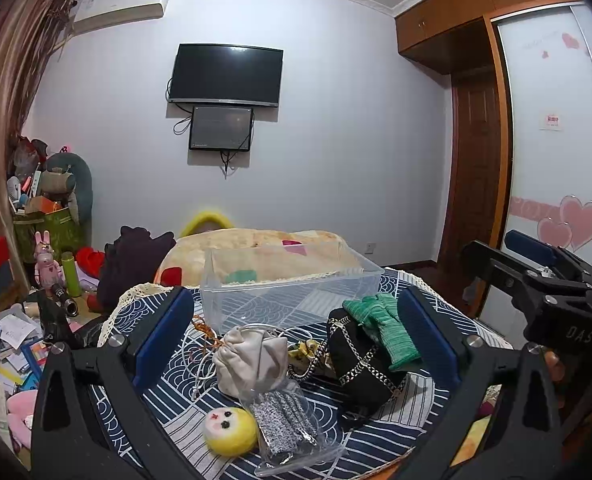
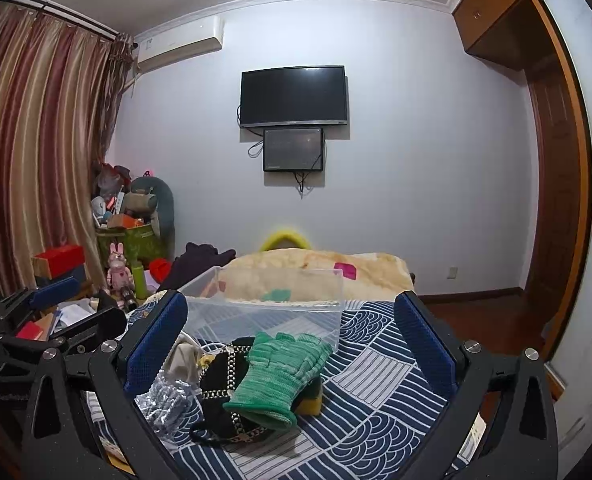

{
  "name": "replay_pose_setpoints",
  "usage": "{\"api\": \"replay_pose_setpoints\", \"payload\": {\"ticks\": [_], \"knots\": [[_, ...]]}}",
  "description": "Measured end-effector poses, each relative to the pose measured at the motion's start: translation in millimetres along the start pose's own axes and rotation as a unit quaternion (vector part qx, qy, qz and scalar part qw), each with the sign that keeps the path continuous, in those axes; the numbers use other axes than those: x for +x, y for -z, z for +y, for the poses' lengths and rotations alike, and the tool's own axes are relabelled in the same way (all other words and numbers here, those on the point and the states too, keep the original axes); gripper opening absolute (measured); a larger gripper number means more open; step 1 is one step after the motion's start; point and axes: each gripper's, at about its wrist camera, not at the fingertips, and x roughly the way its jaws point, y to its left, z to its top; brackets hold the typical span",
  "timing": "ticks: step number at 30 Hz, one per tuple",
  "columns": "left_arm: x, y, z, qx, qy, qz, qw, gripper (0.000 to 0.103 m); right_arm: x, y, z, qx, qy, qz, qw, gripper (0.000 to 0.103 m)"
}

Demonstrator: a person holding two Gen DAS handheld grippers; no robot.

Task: Organize soft objects

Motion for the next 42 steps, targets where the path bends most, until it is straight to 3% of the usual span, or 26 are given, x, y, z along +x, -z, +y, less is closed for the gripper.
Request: {"api": "replay_pose_setpoints", "payload": {"ticks": [42], "knots": [[-1.6, -1.0, 4.4, -0.014, 0.003, 0.004, 0.9999, 0.103, -4.1, 1.8, 6.7, -0.004, -0.019, 0.0, 1.0, 0.103]]}}
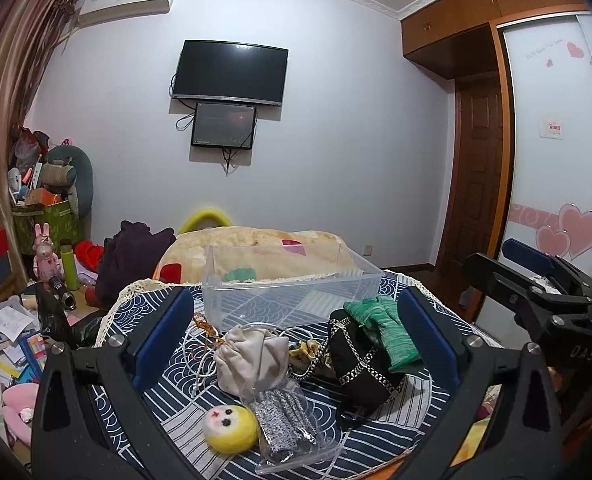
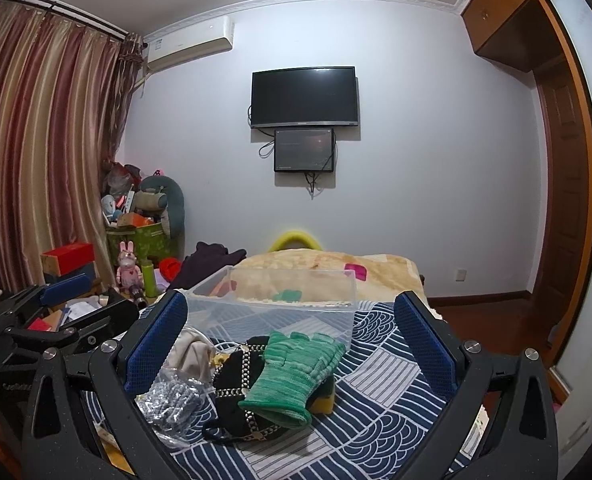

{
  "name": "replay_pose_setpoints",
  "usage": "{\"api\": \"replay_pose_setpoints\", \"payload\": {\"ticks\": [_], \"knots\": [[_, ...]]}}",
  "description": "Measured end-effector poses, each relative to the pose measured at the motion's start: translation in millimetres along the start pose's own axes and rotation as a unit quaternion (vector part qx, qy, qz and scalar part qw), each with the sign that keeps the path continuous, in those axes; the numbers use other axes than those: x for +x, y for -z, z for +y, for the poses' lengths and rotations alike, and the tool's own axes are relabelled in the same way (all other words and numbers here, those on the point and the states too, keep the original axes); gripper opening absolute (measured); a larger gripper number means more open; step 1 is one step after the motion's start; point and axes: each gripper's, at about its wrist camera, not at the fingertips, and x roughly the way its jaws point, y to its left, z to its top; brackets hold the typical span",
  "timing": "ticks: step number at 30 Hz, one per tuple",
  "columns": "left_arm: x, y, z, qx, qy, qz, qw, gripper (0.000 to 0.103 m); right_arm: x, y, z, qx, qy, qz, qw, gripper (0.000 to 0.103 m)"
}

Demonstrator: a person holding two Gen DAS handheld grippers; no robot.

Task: Organize soft objects

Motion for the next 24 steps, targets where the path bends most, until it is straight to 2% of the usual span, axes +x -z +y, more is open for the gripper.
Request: {"api": "replay_pose_setpoints", "payload": {"ticks": [6, 12, 14, 16, 24], "knots": [[3, 3, 3, -0.002, 0.005, 0.005, 1.0, 0.103, 1, 1, 0, 0.003, -0.015, -0.001, 1.0, 0.103], [8, 7, 9, -0.008, -0.005, 0.011, 0.9999, 0.103, 6, 4, -2, 0.009, -0.016, 0.007, 1.0, 0.102], [9, 8, 12, -0.013, -0.006, 0.015, 0.9998, 0.099, 11, 7, -4, 0.015, -0.018, 0.017, 1.0, 0.097], [13, 9, 15, -0.019, -0.007, 0.024, 0.9995, 0.083, 16, 8, -7, 0.021, -0.019, 0.028, 0.999, 0.092], [35, 20, 31, -0.033, -0.011, 0.078, 0.9963, 0.067, 27, 17, -16, 0.043, -0.028, 0.066, 0.997, 0.076]]}}
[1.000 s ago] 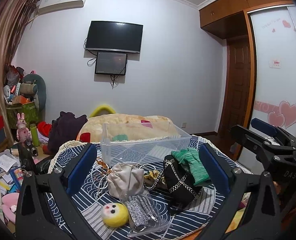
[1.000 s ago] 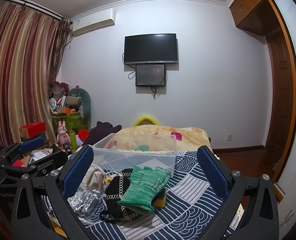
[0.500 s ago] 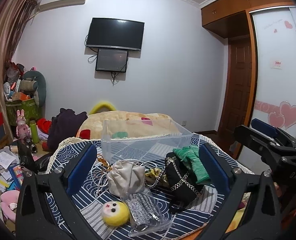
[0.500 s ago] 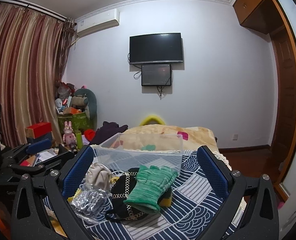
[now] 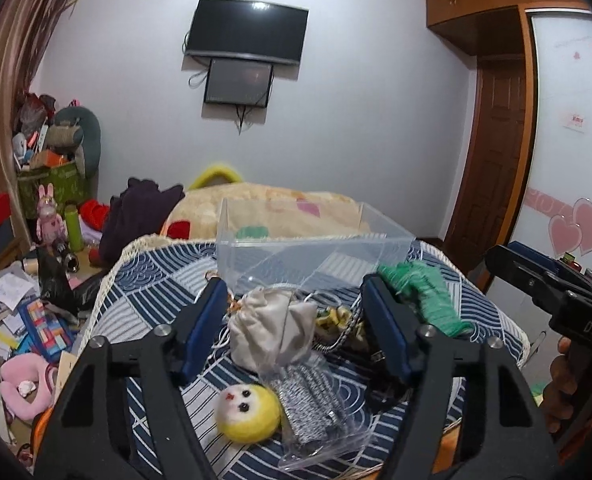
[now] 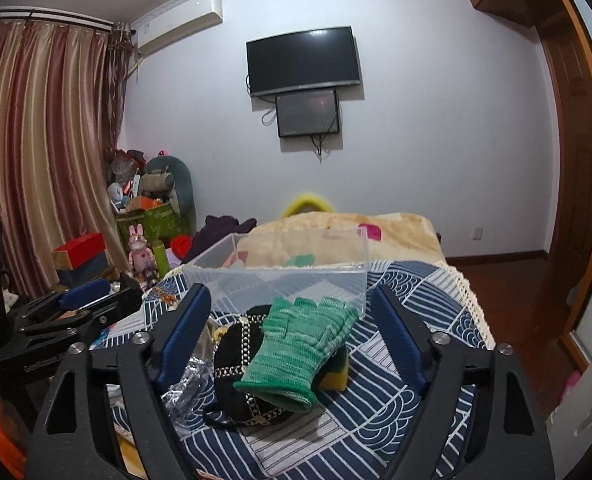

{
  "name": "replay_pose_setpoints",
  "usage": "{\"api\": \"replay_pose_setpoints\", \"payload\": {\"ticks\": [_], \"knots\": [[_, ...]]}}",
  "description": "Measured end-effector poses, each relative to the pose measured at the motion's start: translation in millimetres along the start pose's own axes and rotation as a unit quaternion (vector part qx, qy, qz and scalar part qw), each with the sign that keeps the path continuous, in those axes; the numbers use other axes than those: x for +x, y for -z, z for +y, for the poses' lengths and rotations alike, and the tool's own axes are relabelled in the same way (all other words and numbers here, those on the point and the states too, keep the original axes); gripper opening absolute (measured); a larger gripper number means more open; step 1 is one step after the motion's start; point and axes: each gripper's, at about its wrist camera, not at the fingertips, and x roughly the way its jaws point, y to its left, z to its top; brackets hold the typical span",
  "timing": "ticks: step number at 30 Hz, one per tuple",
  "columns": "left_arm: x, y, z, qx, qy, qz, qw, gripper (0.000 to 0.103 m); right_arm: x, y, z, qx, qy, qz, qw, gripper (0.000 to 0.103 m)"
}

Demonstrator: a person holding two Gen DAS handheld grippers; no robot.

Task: Organize soft objects
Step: 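Grasp the green knit glove with the right tool while the left tool approaches the silver sequin pouch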

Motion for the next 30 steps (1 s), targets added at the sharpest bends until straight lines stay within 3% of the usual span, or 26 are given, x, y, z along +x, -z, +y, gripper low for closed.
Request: {"api": "replay_pose_setpoints", "payload": {"ticks": [9, 19, 23, 30], "knots": [[12, 29, 18, -0.016, -0.004, 0.066, 0.9977, 0.062, 15, 10, -4, 0.008, -0.008, 0.051, 0.999, 0.054], [17, 49, 35, -0.026, -0.026, 0.099, 0.9944, 0.061, 31, 15, -4, 0.012, -0.004, 0.086, 0.996, 0.053], [24, 56, 43, -0.039, -0.019, 0.119, 0.992, 0.053, 39, 19, -4, 0.015, 0.003, 0.101, 0.995, 0.053], [26, 60, 35, -0.022, -0.002, 0.118, 0.9927, 0.043, 49, 26, -3, 0.013, 0.003, 0.123, 0.992, 0.036]]}}
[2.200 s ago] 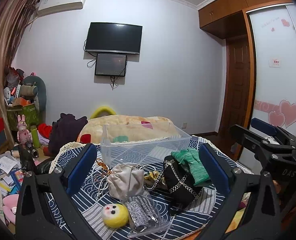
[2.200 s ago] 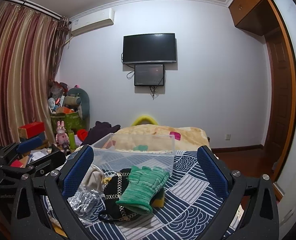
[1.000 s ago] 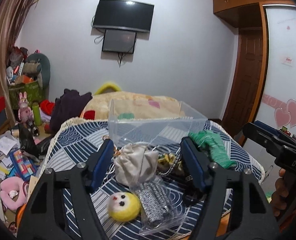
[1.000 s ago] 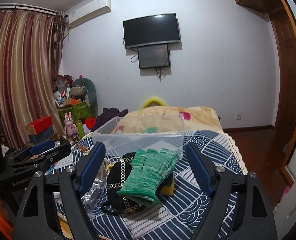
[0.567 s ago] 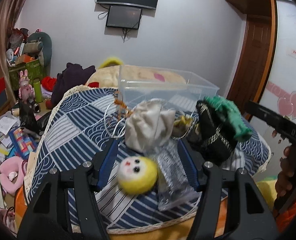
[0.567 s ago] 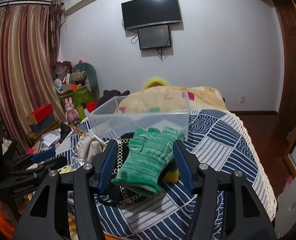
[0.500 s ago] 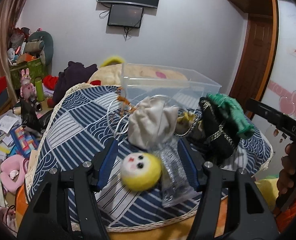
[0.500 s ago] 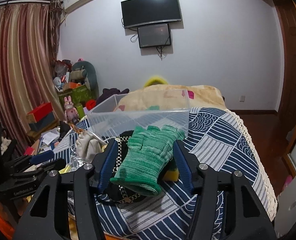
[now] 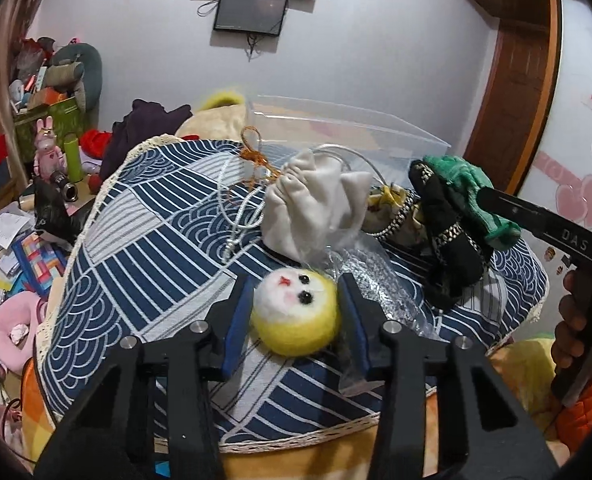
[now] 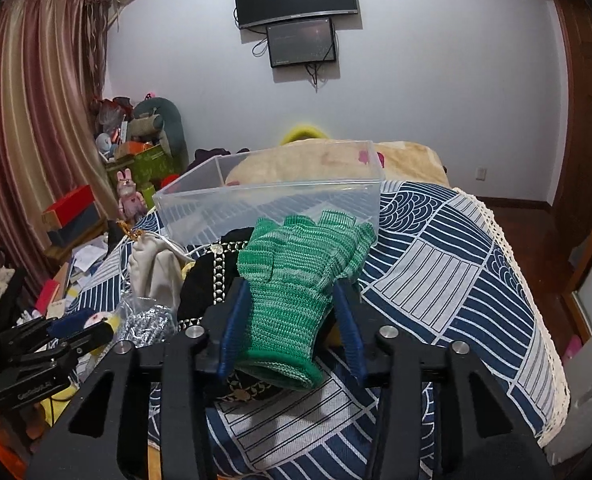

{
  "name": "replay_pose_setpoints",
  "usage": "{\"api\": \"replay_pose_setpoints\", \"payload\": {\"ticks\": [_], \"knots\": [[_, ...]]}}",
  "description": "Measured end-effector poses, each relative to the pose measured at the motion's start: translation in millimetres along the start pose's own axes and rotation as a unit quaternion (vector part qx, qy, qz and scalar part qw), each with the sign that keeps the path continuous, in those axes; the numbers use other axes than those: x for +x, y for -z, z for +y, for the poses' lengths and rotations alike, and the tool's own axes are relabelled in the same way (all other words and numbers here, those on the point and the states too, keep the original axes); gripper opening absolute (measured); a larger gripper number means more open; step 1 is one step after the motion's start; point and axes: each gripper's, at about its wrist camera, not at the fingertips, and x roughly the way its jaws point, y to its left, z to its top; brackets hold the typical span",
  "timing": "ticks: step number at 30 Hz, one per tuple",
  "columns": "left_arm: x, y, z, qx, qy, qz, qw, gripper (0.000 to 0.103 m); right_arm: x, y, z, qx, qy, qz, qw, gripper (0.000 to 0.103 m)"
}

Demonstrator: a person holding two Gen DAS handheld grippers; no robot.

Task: Organize soft objects
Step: 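Grasp the green knit glove with the right tool while the left tool approaches the silver sequin pouch, then grasp the silver sequin pouch with the left tool and lift it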

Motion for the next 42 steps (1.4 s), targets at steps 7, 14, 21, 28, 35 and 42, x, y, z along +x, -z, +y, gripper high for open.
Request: {"api": "replay_pose_setpoints", "payload": {"ticks": [7, 14, 21, 28, 35, 42], "knots": [[1, 2, -2, -0.008, 0.005, 0.002, 1.0, 0.043, 8, 3, 6, -0.019, 0.001, 0.017, 1.0, 0.02], [-10, -3, -4, -0.003, -0.001, -0.013, 0.9999, 0.038, 0, 1, 3, -0.018, 0.005, 0.002, 1.0, 0.009], [-25, -19, 0, -0.002, -0.011, -0.04, 0.9991, 0.038, -13, -5, 2, -0.015, 0.005, -0.022, 1.0, 0.008], [-5, -32, 3, 0.016, -0.035, -0.038, 0.9985, 0.039, -16, -9, 1, -0.012, 0.003, -0.031, 0.999, 0.008], [3, -22, 27, -0.027, -0.032, 0.0, 0.9991, 0.041, -14, -6, 3, -0.012, -0.004, -0.027, 1.0, 0.008], [-18, -28, 12, -0.014, -0.013, -0.026, 0.9995, 0.056, -12, -6, 2, -0.014, -0.005, -0.024, 1.0, 0.008]]}}
